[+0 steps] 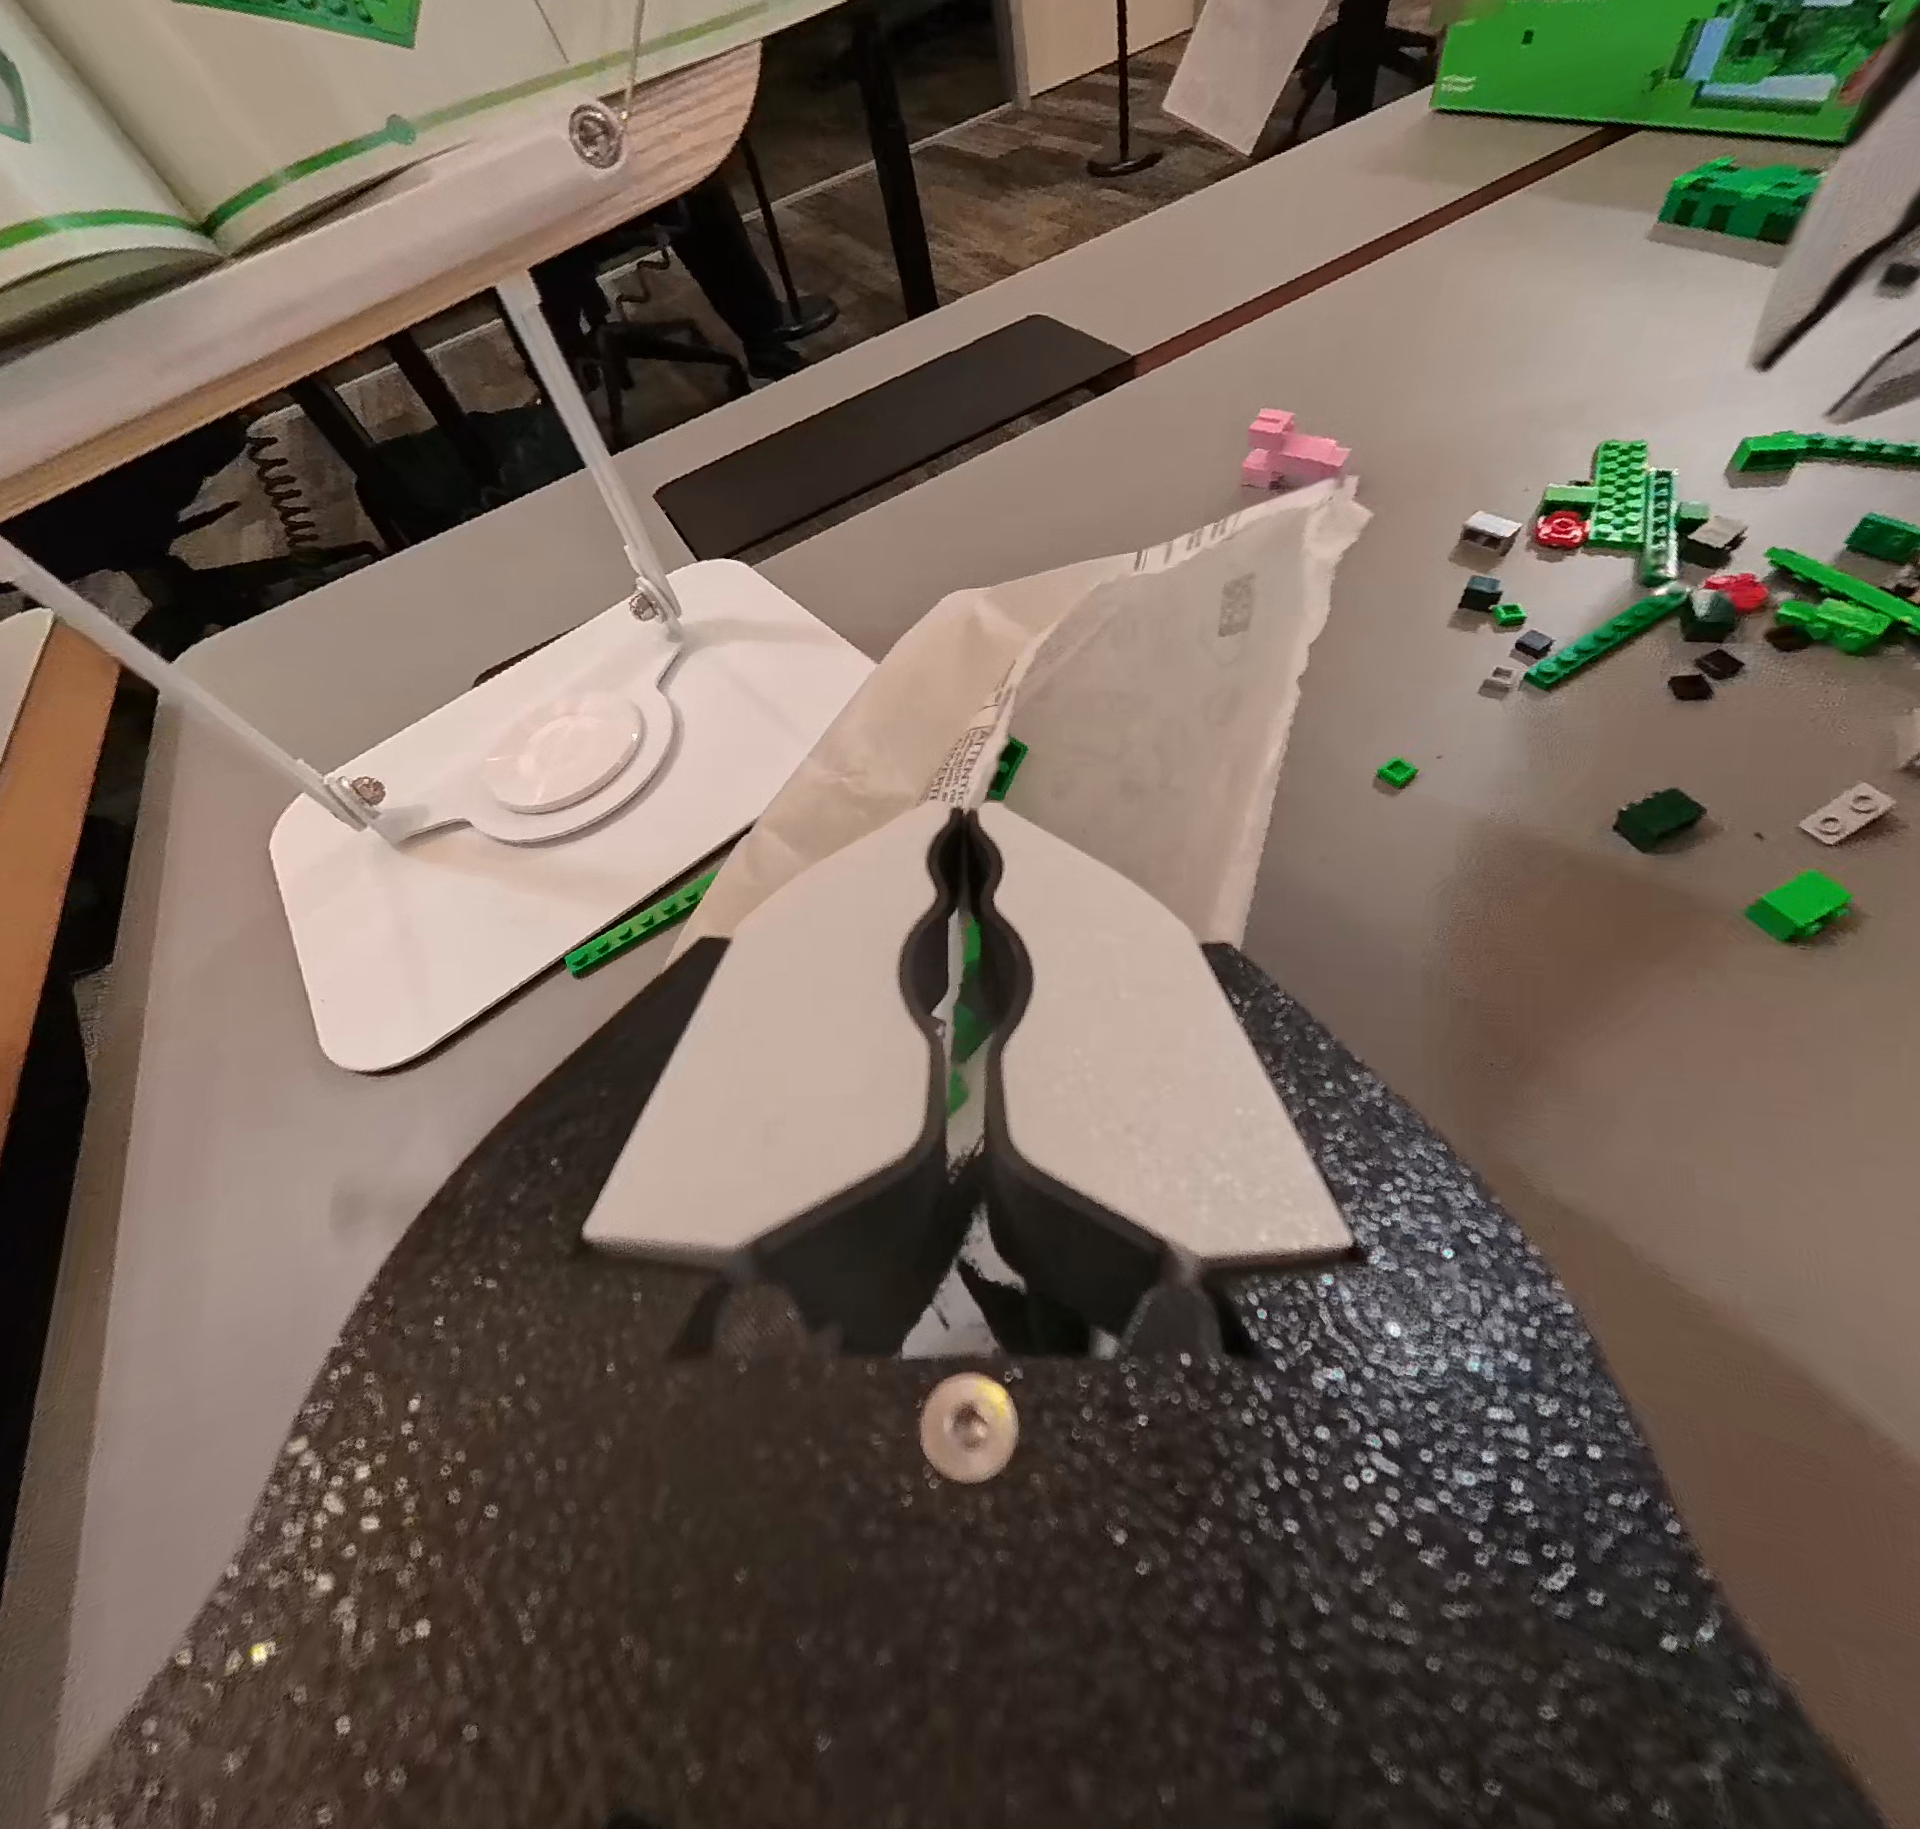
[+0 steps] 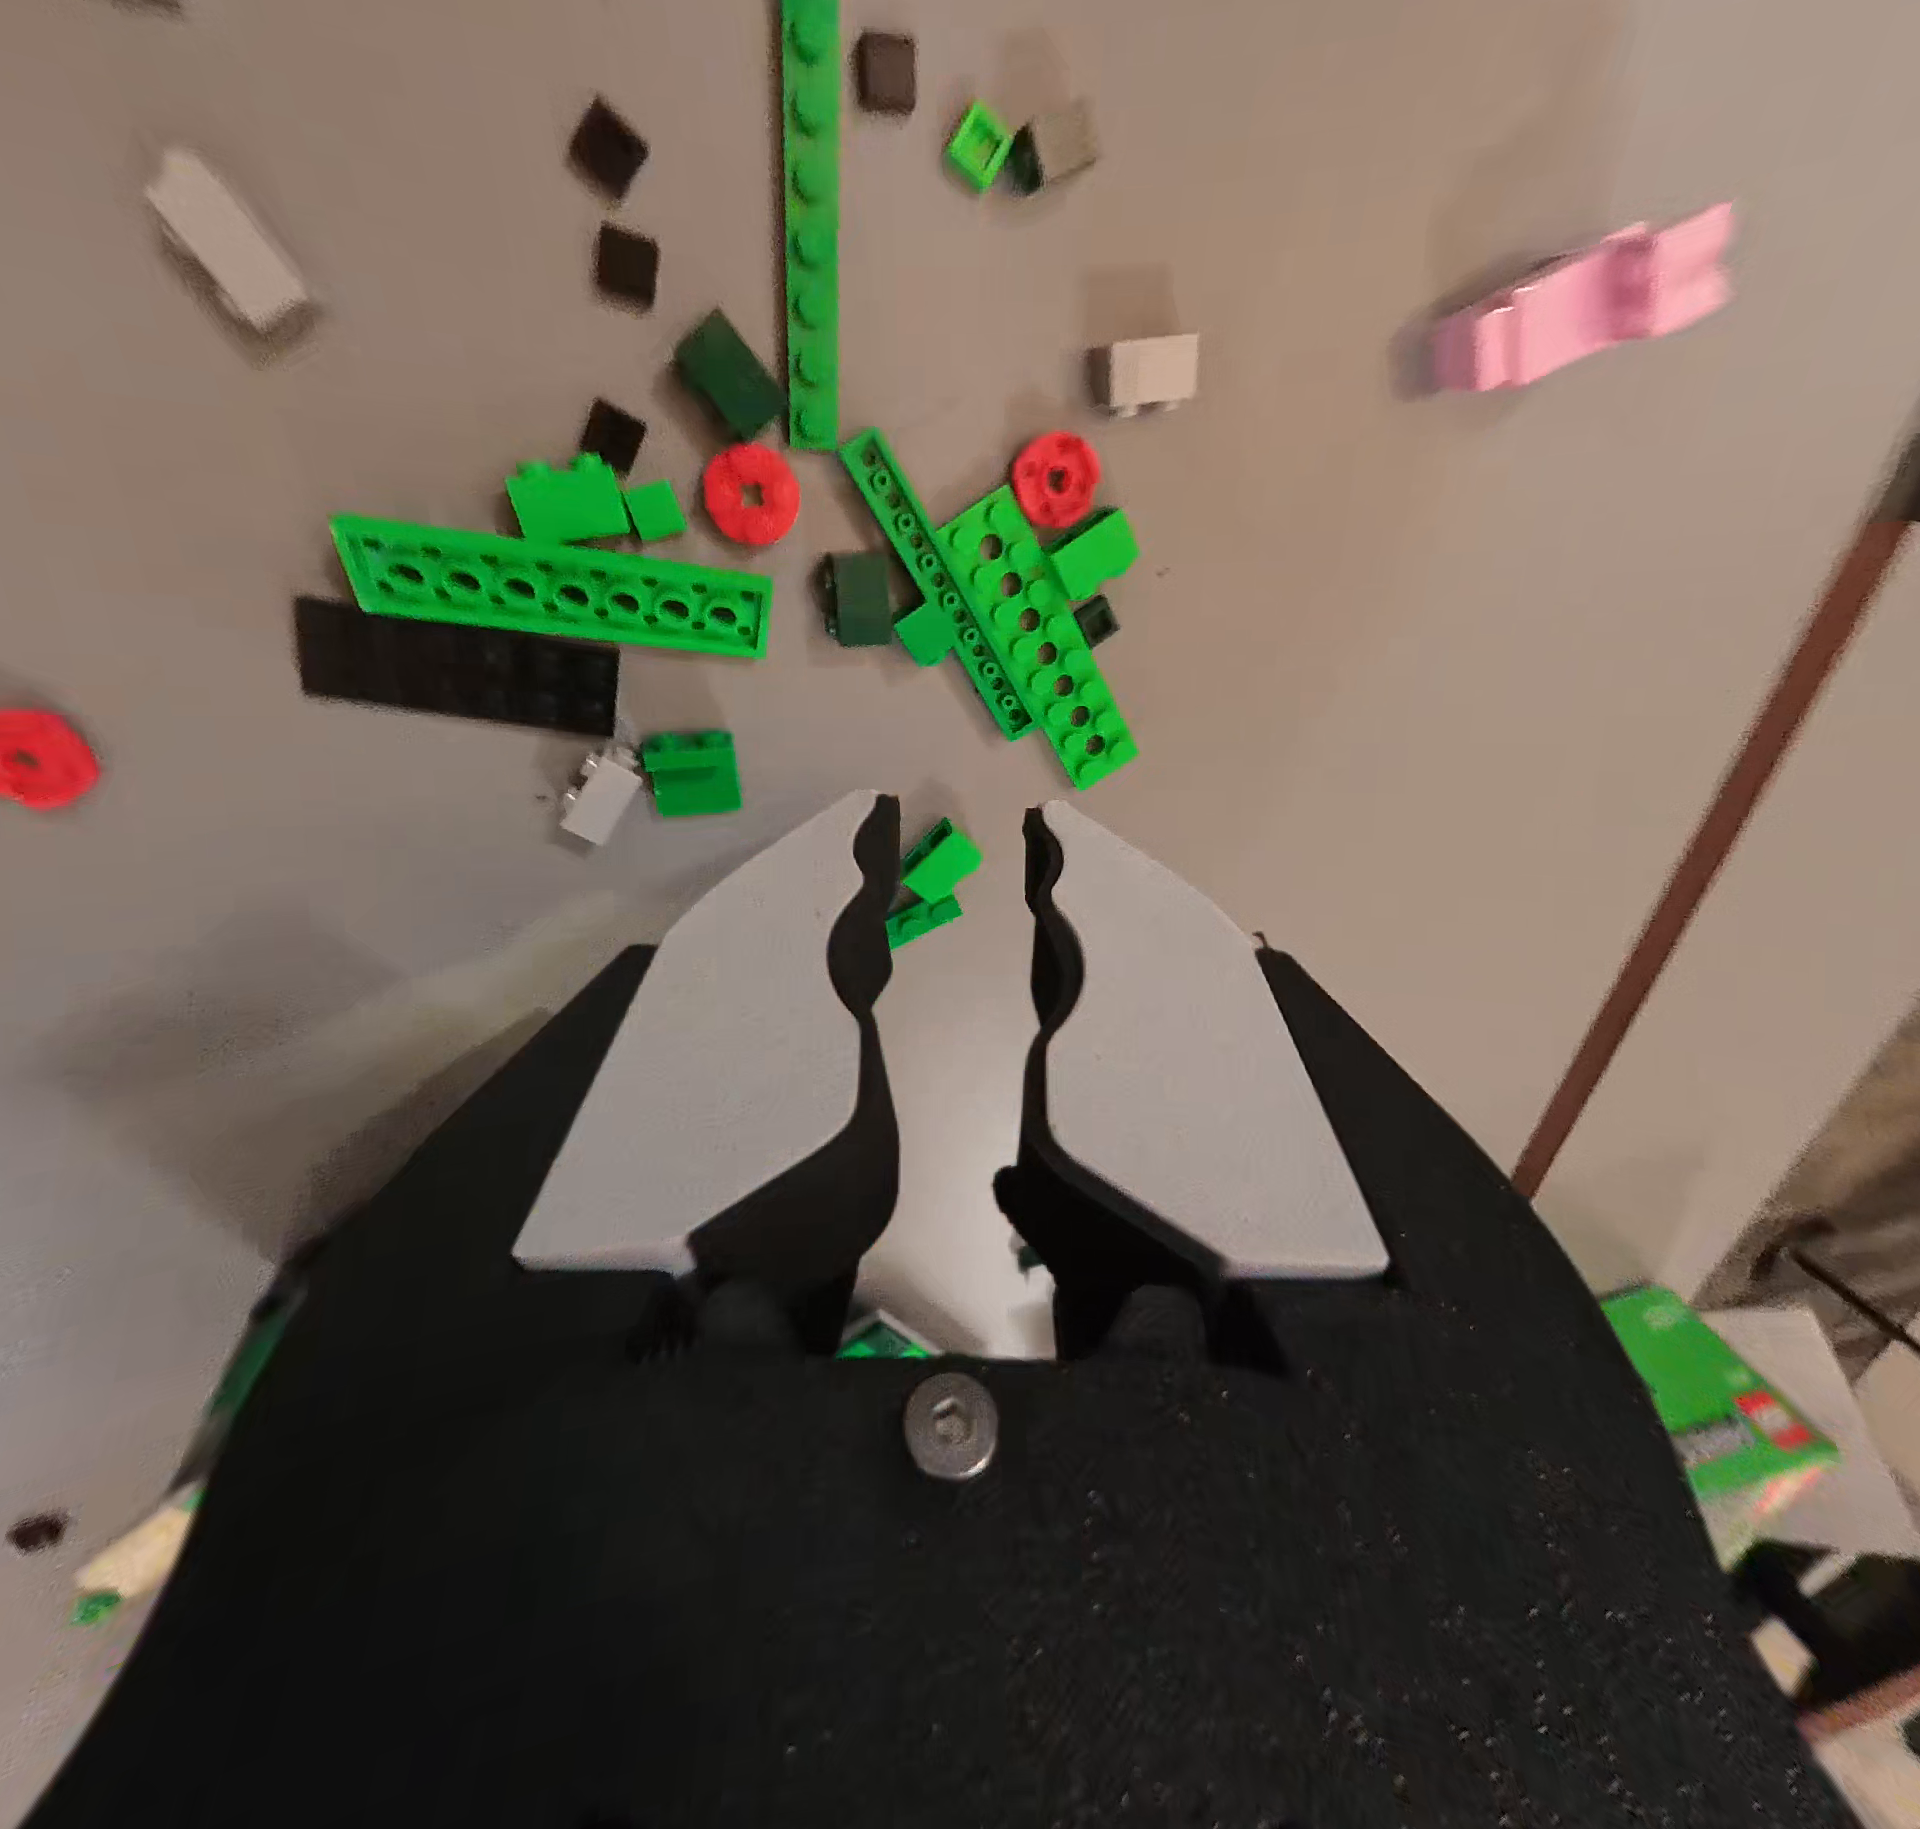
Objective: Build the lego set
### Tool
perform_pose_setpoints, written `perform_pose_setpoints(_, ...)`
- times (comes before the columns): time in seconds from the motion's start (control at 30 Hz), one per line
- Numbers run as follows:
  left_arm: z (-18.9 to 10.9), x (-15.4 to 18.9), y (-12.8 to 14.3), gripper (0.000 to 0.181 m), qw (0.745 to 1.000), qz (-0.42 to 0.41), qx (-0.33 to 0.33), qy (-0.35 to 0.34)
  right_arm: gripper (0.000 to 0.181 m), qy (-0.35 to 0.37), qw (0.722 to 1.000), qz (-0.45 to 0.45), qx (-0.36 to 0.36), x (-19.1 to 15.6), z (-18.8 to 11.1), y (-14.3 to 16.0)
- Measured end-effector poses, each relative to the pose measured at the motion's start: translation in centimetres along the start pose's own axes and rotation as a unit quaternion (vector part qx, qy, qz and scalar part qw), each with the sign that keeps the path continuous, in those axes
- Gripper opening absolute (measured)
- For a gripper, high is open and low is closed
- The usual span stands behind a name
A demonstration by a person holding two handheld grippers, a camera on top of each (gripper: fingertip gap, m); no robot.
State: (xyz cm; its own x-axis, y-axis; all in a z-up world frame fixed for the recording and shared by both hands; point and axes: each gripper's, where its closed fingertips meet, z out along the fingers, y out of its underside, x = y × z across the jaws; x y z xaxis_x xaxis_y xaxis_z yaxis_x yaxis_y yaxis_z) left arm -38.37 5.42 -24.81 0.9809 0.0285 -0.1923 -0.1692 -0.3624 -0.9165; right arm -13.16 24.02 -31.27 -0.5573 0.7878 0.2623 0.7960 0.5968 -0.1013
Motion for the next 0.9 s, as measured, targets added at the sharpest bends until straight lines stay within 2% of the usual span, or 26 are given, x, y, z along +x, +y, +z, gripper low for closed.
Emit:
perform_pose_setpoints(0.1,0.2,0.4,0.1,0.0,1.0,0.009,-0.004,0.006,0.022,-0.046,0.998,-0.029,-0.026,0.0,1.3,0.7)
perform_pose_setpoints(0.23,0.2,0.7,0.0,0.0,1.0,0.018,-0.005,0.008,0.03,-0.063,0.995,-0.039,-0.074,0.7,2.3,2.0)
perform_pose_setpoints(0.3,0.2,0.9,0.0,0.0,1.0,0.018,-0.005,0.011,0.038,-0.079,0.994,-0.025,-0.074,0.7,2.7,2.0)
perform_pose_setpoints(0.57,0.3,1.2,0.0,0.0,1.0,0.022,-0.007,0.016,0.048,-0.071,0.993,-0.061,-0.07,1.4,3.3,1.3)
perform_pose_setpoints(0.67,0.4,1.3,0.0,0.0,0.999,0.025,-0.008,0.018,0.048,-0.079,0.992,-0.062,-0.074,1.7,3.4,1.4)
perform_pose_setpoints(0.8,0.5,1.4,0.0,0.0,0.999,0.028,-0.01,0.019,0.047,-0.136,0.989,-0.025,-0.044,1.2,3.3,0.4)
perform_pose_setpoints(0.9,0.5,1.5,0.1,0.0,0.999,0.028,-0.01,0.02,0.046,-0.134,0.989,-0.043,-0.041,1.6,3.6,0.0)
